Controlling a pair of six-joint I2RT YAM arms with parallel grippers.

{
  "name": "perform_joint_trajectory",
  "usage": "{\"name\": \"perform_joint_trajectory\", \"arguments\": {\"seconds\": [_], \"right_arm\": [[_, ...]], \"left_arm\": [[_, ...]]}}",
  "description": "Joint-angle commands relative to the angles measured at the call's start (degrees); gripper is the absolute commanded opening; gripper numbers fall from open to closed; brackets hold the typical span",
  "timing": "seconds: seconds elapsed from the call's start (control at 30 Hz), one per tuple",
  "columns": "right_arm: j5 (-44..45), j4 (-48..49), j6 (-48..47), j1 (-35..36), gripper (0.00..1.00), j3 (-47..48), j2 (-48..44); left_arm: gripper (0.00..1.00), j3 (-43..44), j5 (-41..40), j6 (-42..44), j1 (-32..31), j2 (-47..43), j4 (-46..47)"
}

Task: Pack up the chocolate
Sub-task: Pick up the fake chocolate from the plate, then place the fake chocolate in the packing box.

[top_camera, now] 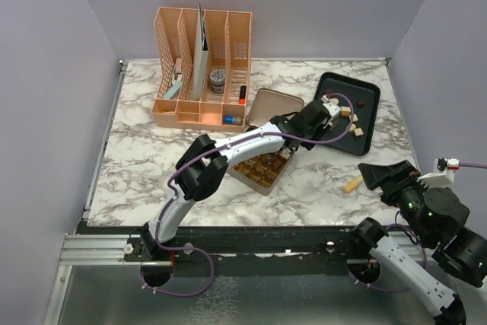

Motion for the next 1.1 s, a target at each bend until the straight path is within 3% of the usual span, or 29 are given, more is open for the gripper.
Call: {"name": "perform_joint_trajectory", "arguments": {"seconds": [0.0,0.27,0.5,0.73,1.07], "right_arm": [[0.9,-0.5,0.6,-0.2,0.87,-0.8,-0.8],[-0.1,-0.8,0.5,-0.2,0.87,-2.2,0.0],[-0.7,-0.8,1.2,-0.2,0.87,-4.8,2.5],[-3.5,3.3,1.1,-0.2,0.87,-9.2,12.6],[-6.1,14.2,0.5,-0.2,0.87,-11.3,31.6]], "left_arm": [[0.33,-1.1,-1.3,-2.3,0.2,-7.1,0.2],[0.31,-5.5,-0.3,-5.3,2.4,-14.0,-1.7],[0.31,-15.0,-2.5,-6.0,4.2,-23.4,-4.3],[0.31,-24.9,-2.7,-7.3,7.0,-34.2,-8.0],[0.31,-31.1,-6.5,-11.2,9.3,-41.6,-12.8]]}}
